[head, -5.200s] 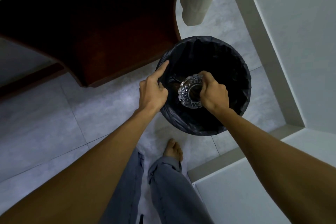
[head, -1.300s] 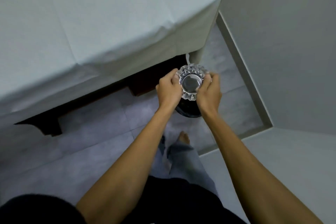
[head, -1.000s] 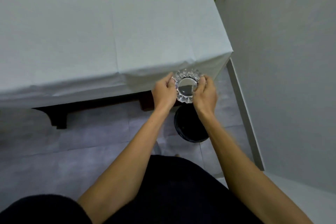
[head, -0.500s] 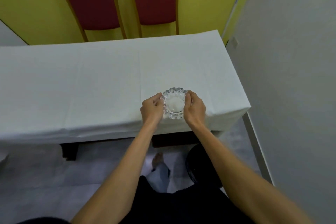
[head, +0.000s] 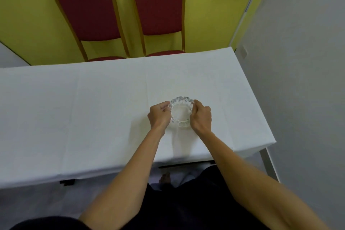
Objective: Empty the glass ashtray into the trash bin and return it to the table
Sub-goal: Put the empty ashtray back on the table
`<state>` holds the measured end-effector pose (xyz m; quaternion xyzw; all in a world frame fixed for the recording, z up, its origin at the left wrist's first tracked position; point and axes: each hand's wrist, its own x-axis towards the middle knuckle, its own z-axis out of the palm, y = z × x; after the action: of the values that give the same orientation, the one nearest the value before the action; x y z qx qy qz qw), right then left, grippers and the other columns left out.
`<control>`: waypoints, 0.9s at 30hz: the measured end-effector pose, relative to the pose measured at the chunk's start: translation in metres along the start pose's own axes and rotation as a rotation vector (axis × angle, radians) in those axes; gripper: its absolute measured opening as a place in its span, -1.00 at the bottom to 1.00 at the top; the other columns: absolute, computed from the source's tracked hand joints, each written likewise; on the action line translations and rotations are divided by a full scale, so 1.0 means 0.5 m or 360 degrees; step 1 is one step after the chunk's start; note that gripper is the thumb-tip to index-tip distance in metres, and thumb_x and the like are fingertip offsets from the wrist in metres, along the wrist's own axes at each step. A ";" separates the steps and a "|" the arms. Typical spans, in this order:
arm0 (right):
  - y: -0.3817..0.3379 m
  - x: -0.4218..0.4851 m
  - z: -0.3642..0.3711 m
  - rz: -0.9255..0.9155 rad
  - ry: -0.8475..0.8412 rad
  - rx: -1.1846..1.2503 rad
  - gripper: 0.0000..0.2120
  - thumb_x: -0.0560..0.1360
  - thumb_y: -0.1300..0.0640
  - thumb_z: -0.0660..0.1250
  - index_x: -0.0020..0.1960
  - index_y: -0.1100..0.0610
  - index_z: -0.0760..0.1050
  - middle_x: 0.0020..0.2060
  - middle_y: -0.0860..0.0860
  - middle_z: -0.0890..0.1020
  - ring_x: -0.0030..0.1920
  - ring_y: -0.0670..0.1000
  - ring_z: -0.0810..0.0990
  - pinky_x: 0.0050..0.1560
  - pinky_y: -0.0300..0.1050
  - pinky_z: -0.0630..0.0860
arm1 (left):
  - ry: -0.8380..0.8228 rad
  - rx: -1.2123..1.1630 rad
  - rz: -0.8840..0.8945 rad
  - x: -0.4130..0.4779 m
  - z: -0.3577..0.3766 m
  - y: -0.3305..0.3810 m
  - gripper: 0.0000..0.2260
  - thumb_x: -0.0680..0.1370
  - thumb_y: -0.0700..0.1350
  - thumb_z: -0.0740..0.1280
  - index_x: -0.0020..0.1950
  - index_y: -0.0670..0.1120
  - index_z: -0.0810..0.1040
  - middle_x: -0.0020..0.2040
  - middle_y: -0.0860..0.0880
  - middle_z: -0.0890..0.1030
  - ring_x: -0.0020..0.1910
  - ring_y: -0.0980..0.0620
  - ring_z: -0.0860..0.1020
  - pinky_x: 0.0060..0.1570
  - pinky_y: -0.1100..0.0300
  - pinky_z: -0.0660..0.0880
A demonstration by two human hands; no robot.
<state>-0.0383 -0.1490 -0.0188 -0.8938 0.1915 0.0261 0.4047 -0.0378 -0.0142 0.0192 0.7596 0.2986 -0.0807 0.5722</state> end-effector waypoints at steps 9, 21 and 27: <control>-0.033 0.102 0.009 0.0073 -0.0112 0.0045 -0.64 0.68 -0.01 0.04 0.39 -0.13 0.48 0.06 0.04 0.31 -0.14 0.11 0.49 0.13 -0.09 0.47 | 0.0107 -0.0110 -0.0213 0.088 0.042 0.042 -0.70 0.57 -0.22 0.34 0.29 -0.08 0.64 0.25 -0.04 0.66 0.24 -0.01 0.62 0.21 0.26 0.50; -0.059 0.179 0.034 0.0010 -0.0285 -0.0167 -0.61 0.69 0.06 -0.02 0.38 -0.07 0.47 0.08 0.15 0.40 -0.14 0.15 0.45 -0.02 -0.10 0.39 | 0.0245 0.0034 -0.0128 0.138 0.052 0.057 -0.68 0.58 -0.33 0.27 0.29 -0.16 0.64 0.24 -0.11 0.66 0.23 -0.05 0.62 0.30 0.14 0.51; -0.062 0.170 0.033 -0.0017 -0.0295 -0.0343 -0.61 0.66 0.10 -0.03 0.39 -0.07 0.42 0.08 0.15 0.44 -0.09 0.21 0.52 -0.02 -0.04 0.43 | 0.0127 0.0154 -0.0060 0.141 0.037 0.050 -0.66 0.58 -0.29 0.27 0.31 -0.11 0.63 0.27 -0.08 0.64 0.27 -0.01 0.60 0.31 0.18 0.49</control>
<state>0.0533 -0.1454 -0.0250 -0.9269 0.1446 0.1267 0.3223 0.0371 -0.0098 0.0008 0.7832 0.3311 -0.0755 0.5209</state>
